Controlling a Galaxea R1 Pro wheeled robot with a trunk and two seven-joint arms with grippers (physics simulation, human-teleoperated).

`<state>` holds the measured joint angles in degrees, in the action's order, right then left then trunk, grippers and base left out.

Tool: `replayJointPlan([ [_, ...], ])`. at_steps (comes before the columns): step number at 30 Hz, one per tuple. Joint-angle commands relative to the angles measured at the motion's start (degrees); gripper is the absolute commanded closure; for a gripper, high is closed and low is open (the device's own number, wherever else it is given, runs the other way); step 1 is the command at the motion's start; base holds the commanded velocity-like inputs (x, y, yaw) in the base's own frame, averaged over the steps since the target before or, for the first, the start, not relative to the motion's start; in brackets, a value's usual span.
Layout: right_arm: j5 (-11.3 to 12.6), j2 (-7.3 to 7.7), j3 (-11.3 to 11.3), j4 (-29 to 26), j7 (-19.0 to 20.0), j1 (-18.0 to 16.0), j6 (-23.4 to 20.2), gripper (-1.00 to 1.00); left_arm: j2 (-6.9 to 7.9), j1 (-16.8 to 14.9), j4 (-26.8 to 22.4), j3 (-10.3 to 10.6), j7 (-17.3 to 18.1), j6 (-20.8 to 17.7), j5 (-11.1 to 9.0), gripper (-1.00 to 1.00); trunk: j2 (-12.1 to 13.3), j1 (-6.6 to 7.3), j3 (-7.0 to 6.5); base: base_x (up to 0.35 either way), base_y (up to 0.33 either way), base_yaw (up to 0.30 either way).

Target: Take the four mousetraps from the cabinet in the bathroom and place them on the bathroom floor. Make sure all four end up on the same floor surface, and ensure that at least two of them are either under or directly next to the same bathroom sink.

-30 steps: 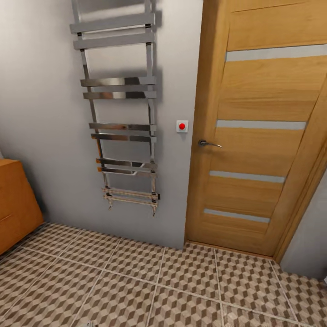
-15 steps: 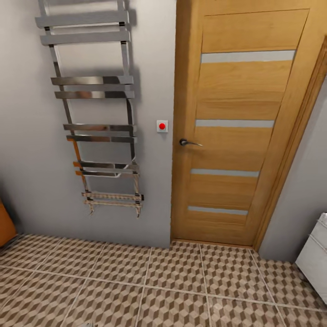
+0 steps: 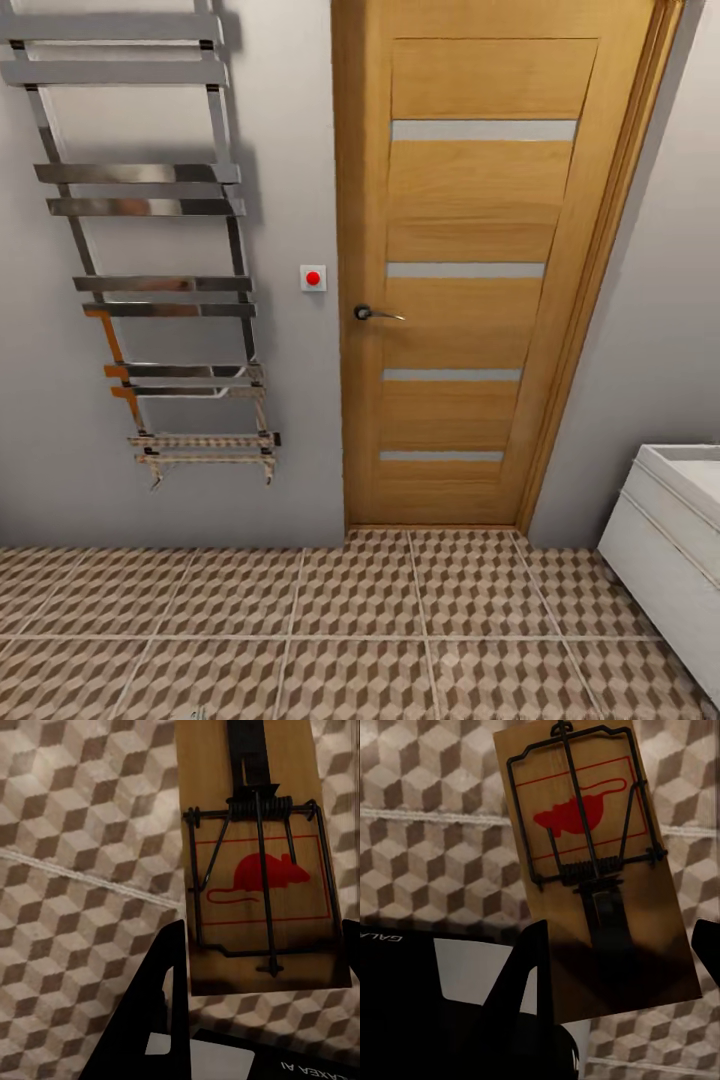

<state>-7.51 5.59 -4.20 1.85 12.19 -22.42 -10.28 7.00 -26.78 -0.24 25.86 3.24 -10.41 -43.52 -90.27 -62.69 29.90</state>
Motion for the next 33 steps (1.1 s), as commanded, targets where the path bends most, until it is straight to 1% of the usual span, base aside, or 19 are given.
replayJointPlan([
  [1,-0.58,0.0,-0.43,0.09,0.17,-0.08,-0.09,1.0,0.03,-0.02,-0.03,0.48,0.19,-0.22,-0.52,1.0,-0.03,0.0,0.06,0.0,0.0,-0.252],
  [33,-0.76,-0.06,-0.37,0.09,0.21,-0.08,-0.03,1.0,-0.05,-0.02,-0.03,0.51,0.19,-0.22,-0.52,1.0,-0.03,0.0,0.06,0.0,0.0,-0.252],
])
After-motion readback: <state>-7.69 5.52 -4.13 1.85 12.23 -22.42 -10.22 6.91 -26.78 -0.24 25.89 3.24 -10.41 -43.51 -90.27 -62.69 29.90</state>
